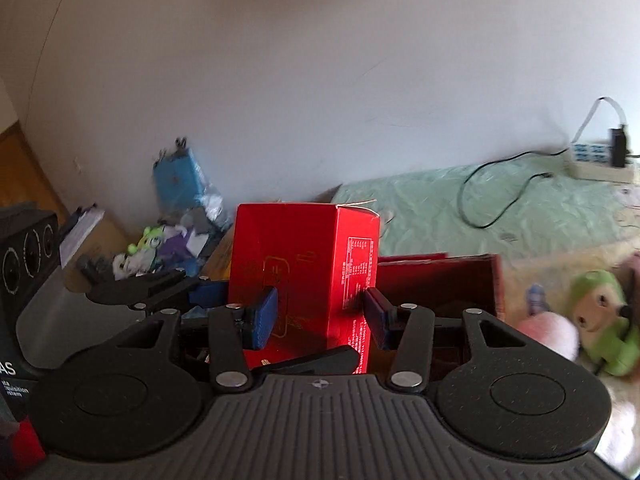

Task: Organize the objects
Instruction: 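Lift the red carton with the right gripper and carry it over the box, then lower the red carton into the box beside the gourd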

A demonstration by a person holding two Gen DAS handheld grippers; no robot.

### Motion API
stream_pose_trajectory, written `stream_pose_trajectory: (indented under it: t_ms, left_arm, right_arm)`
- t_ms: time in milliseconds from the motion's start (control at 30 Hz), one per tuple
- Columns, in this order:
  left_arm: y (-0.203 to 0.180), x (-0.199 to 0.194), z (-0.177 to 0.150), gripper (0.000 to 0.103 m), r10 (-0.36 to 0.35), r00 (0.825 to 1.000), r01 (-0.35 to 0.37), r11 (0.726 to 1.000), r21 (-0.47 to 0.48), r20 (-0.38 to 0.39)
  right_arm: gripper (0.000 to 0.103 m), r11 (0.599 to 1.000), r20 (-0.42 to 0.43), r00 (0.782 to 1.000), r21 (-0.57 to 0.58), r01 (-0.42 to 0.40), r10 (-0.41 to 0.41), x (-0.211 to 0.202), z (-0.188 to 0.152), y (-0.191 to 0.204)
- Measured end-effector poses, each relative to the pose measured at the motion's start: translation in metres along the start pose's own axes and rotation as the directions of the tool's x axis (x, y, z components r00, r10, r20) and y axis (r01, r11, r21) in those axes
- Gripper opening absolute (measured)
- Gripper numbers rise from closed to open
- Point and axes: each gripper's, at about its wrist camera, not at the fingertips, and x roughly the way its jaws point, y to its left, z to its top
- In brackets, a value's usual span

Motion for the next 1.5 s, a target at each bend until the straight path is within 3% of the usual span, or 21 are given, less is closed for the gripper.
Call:
stream_pose_trajectory:
  t_ms: [367,700,1033,1300,1500]
  left_arm:
    - [0.047,0.057,-0.024,0.093,0.043,0.981,-0.064,0.992,-0.11,-0.187]
    - [0.063,0.107,-0.048,0.093,0.032,0.916,-0.102,0.983,-0.154,-0.4]
    - [0.076,0.121,-0.056,0.092,-0.03,0.877,-0.1,0.965,-0.242,-0.48]
    - [0.078,0.12,-0.057,0.093,-0.028,0.88,-0.111,0.959,-0.261,-0.475]
    - [0.079,0.122,-0.056,0.095,-0.046,0.884,-0.091,0.959,-0.267,-0.466]
  right_arm:
    - [0.051,0.996,-0.213,0.975,0.081,-0.042,0.058,0.078,-0.013,-0.009]
    - [0.051,0.984,-0.413,0.906,0.179,-0.019,0.093,0.129,-0.023,-0.033]
    - [0.05,0.952,-0.456,0.88,0.304,0.013,0.133,0.142,-0.034,-0.054]
    - [0.043,0.915,-0.419,0.899,0.399,0.06,0.124,0.132,-0.041,-0.066]
    - [0.042,0.918,-0.372,0.923,0.392,0.063,0.095,0.124,-0.04,-0.065]
